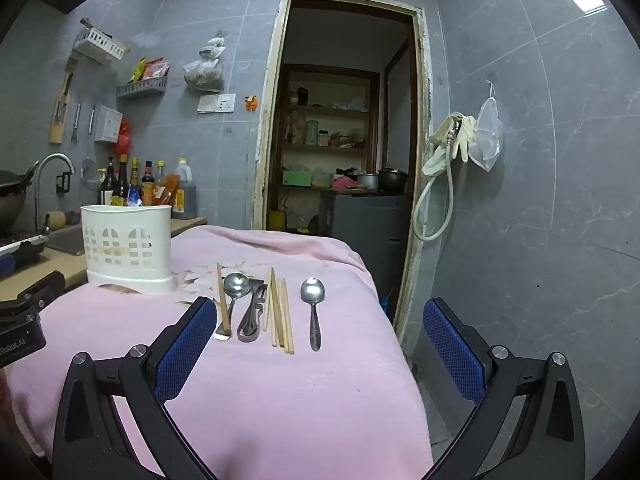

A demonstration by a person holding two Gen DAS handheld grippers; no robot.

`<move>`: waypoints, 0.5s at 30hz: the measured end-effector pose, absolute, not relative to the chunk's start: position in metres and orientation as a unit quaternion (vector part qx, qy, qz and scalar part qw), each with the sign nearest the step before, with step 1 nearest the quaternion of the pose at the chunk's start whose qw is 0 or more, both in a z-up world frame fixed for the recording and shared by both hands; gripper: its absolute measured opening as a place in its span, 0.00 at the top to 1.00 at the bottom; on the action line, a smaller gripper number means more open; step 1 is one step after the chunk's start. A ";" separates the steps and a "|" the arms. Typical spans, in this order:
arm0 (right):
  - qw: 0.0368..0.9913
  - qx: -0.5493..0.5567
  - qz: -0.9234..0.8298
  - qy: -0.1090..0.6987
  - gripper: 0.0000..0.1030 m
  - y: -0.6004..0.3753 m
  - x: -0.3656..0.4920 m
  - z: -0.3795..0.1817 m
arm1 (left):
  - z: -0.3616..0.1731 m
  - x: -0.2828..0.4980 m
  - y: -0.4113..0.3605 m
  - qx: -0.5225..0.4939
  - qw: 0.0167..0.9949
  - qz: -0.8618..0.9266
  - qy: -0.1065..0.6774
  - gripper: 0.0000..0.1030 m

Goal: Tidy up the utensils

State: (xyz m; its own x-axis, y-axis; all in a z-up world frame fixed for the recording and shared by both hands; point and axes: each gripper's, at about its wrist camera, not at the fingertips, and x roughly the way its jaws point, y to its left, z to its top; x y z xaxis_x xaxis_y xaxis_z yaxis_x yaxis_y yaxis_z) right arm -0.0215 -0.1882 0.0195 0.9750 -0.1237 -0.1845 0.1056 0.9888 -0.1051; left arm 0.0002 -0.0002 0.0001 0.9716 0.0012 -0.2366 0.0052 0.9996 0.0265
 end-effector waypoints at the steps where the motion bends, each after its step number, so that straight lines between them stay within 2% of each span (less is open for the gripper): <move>1: 0.993 -0.049 -0.057 0.094 0.00 -0.188 -0.022 0.019 | 0.000 0.000 0.000 0.013 0.993 -0.002 0.119 0.08; 15: 0.993 -0.044 -0.055 0.096 0.00 -0.186 -0.023 0.021 | 0.000 0.000 -0.001 0.010 0.993 -0.003 0.120 0.08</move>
State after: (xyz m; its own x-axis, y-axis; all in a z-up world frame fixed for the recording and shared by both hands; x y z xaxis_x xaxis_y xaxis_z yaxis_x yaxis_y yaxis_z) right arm -0.0229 -0.1860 0.0212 0.9757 -0.1170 -0.1853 0.1000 0.9901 -0.0987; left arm 0.0000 -0.0006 -0.0002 0.9713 -0.0038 -0.2378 0.0088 0.9998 0.0200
